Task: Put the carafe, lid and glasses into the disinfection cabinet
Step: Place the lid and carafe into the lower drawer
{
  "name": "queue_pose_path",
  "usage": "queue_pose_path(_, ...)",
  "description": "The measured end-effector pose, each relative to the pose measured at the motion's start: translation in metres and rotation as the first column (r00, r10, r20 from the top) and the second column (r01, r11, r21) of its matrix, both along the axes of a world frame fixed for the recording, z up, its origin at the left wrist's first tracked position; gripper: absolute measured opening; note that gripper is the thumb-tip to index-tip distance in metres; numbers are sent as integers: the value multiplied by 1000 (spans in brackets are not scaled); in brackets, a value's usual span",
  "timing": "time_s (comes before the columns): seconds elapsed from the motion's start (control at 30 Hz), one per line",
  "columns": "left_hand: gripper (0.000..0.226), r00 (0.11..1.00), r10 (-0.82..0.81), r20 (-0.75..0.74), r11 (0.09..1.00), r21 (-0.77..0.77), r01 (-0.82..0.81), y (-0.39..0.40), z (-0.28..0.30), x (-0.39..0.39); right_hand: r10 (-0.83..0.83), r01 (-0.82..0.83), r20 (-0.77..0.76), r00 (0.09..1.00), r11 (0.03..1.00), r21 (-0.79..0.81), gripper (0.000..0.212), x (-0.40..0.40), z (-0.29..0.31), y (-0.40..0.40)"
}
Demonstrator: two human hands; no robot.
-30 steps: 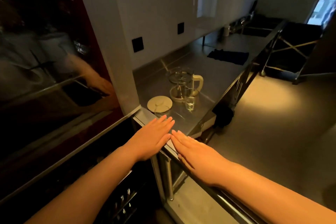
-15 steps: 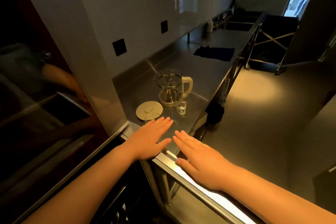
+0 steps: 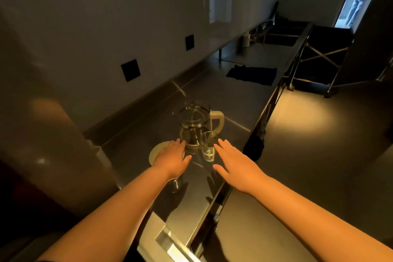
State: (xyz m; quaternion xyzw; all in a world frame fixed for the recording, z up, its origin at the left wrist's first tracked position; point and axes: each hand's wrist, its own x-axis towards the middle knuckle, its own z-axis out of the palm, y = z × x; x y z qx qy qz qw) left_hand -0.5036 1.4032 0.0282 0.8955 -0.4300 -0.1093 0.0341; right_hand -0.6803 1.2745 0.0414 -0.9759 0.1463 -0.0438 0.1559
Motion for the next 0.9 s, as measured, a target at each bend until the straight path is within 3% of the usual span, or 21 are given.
queue_pose_path(0.3, 58, 969, 246, -39, 962, 132, -239, -47, -56, 59, -76, 78, 28, 997, 996, -48, 65, 99, -6, -64)
queue_pose_path(0.67, 61, 902, 408, -140, 895, 258, -364, -66, -97, 99, -101, 101, -23, 995, 995, -12, 62, 186, -42, -101)
queue_pose_path(0.9, 47, 884, 447, -138, 883, 225, -411, -71, -107, 108, -111, 110, -5, 994, 989, -97, 59, 202, -59, -109)
